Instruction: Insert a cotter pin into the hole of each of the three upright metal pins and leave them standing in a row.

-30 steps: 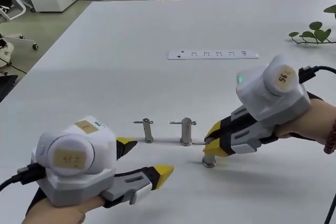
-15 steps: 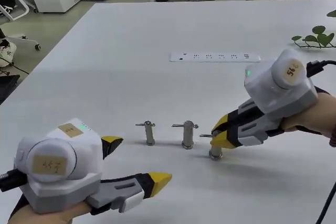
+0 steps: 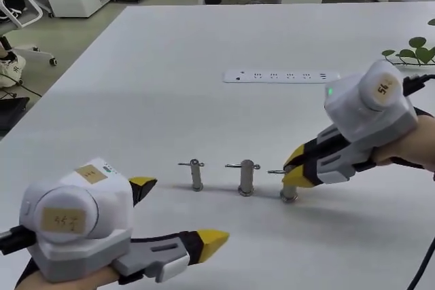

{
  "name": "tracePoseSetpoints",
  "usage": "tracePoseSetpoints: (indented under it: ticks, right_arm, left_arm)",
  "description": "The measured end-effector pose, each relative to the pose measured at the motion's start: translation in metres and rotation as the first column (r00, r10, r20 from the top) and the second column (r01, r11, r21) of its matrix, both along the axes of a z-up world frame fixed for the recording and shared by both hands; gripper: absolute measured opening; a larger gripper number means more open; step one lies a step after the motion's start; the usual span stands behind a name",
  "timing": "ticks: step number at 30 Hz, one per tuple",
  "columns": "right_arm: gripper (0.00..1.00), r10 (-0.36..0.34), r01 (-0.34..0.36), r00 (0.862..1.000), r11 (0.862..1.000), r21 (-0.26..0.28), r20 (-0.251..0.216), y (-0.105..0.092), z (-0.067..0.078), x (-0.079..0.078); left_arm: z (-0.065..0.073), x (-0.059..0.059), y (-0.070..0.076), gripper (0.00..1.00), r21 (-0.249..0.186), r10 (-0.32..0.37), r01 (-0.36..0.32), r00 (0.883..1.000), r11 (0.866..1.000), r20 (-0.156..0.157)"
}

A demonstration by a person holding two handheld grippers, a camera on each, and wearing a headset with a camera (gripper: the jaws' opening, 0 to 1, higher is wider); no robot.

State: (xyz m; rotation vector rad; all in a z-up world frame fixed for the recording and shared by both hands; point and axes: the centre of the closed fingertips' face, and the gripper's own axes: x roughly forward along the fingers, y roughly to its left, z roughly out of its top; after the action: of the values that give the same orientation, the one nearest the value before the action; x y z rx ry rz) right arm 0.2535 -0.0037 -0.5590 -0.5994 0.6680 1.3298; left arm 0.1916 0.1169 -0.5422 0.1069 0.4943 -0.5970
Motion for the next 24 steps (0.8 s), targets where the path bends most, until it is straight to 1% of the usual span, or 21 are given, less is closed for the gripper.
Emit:
tracePoseSetpoints:
  ticks: [4, 8, 12, 18, 24]
  right_arm:
    - [0.08, 0.004, -0.004, 1.0, 1.0, -0.008, 0.002, -0.001, -0.001, 0.003]
    - [0.08, 0.001, -0.001, 1.0, 1.0, -0.011, 0.002, -0.002, -0.002, 0.005]
    - [0.08, 0.003, -0.003, 1.0, 1.0, -0.009, -0.002, -0.003, -0.002, 0.007]
    - [0.08, 0.031, -0.031, 1.0, 0.999, -0.008, -0.003, -0.005, -0.002, 0.009]
    - [0.08, 0.039, -0.039, 0.999, 0.999, 0.002, -0.022, -0.007, -0.003, 0.011]
  left_arm:
    - [-0.001, 0.0, 0.001, 0.84, 0.004, 0.001, -0.001, 1.0, 1.0, -0.005]
    - [-0.002, 0.002, 0.002, 0.84, -0.002, 0.005, -0.005, 1.0, 1.0, -0.011]
    - [-0.003, 0.002, 0.002, 0.84, 0.009, 0.003, -0.003, 1.0, 1.0, -0.015]
    - [-0.002, 0.001, 0.001, 0.86, 0.006, -0.001, 0.001, 1.0, 1.0, -0.014]
    - [-0.002, 0.001, 0.001, 0.87, 0.005, 0.0, 0.0, 1.0, 1.0, -0.012]
